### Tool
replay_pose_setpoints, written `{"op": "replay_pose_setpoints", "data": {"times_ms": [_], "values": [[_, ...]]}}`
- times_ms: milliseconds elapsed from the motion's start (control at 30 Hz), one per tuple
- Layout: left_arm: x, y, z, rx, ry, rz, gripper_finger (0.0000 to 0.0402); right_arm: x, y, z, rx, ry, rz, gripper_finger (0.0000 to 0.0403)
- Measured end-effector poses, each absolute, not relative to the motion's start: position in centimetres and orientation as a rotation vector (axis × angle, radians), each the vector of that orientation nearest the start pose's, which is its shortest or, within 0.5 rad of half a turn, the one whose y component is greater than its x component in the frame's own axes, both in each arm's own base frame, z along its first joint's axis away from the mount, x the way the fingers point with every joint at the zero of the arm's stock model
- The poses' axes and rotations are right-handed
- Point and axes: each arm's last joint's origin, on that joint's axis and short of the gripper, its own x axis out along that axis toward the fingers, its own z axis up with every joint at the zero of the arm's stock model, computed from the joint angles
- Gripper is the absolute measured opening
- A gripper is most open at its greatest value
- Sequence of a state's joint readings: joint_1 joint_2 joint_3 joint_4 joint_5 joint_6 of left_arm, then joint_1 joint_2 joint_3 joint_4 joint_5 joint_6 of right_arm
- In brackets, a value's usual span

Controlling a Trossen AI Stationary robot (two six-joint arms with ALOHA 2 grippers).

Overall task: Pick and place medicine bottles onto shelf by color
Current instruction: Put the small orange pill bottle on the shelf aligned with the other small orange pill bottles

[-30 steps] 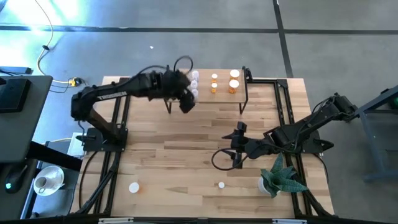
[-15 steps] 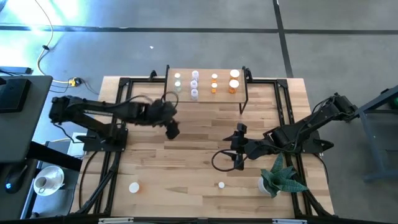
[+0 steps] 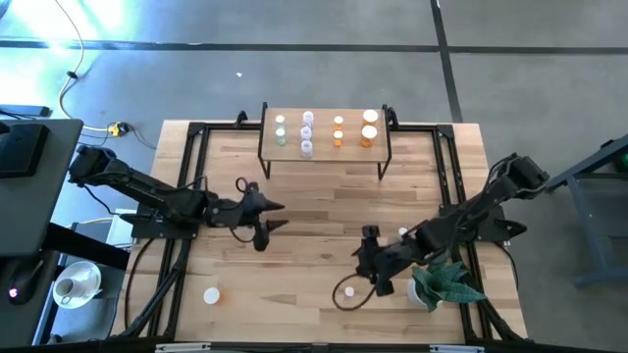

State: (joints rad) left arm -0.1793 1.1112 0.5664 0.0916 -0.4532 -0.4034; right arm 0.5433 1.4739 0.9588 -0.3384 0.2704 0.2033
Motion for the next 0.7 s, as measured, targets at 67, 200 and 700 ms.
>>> {"op": "replay_pose_setpoints", "data": {"times_ms": [67, 200, 700], "values": [[22.6, -3.3, 22.3, -0.269, 0.364, 0.306, 0.0213, 26.4, 15.6, 21.7, -0.159, 0.819, 0.203, 0.0238], [22.5, -4.3, 22.5, -0.286, 0.365, 0.212, 0.0213, 27.0, 16.9, 20.3, -0.151, 0.822, 0.301, 0.0238], [22.5, -5.6, 23.1, -0.293, 0.318, 0.129, 0.0213, 28.5, 18.7, 16.9, -0.143, 0.835, 0.397, 0.0238]]}}
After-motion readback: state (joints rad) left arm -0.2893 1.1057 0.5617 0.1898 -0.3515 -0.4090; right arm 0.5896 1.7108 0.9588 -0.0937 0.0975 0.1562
